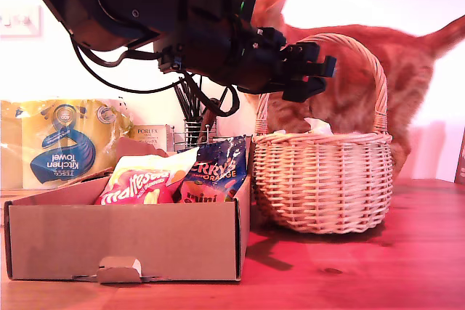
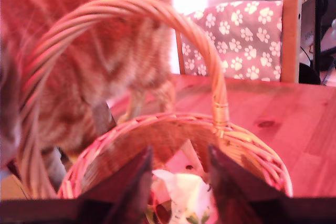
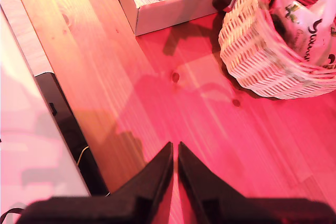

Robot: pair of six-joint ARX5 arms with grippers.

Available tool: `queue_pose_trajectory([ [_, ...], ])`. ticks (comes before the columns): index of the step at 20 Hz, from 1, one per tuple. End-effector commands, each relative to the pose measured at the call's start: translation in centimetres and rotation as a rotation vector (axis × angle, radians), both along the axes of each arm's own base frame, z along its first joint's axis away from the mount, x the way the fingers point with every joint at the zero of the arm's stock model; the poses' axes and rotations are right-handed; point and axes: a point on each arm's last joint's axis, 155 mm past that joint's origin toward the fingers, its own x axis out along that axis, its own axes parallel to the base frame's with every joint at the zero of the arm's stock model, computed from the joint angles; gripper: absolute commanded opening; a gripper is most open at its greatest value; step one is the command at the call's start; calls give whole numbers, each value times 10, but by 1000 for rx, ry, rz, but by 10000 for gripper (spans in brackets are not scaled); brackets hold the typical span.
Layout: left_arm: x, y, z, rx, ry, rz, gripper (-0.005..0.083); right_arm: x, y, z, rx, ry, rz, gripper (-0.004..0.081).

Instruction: Move the bags of Easter eggs from the cardboard box on the left into the woven basket on the right side.

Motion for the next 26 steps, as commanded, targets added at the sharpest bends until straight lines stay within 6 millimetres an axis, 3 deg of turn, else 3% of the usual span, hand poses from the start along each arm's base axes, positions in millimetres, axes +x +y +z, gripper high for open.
queue_pose_trajectory([
  [1, -7, 2, 14, -1, -7, -7, 82, 1, -1, 0, 5, -4, -7, -13],
  [3, -12, 8, 16, 32, 24, -8, -14, 2, 0, 1, 8, -9, -7, -13],
  [9, -39, 35, 28, 92, 81, -19, -17, 15, 10, 8, 40, -49, -7, -13],
  [14, -62, 86, 20, 84, 102, -10, -19, 40, 24, 26, 167, -85, -109, -13],
  [17, -64, 117, 20, 78, 118, 4, -19, 61, 30, 42, 275, -145, -182, -13],
  [23, -49, 170, 15, 66, 172, 52, -19, 86, 8, 27, 414, -196, -366, -13],
  [26, -43, 188, 9, 61, 215, 52, -19, 81, -12, 19, 464, -246, -437, -13],
])
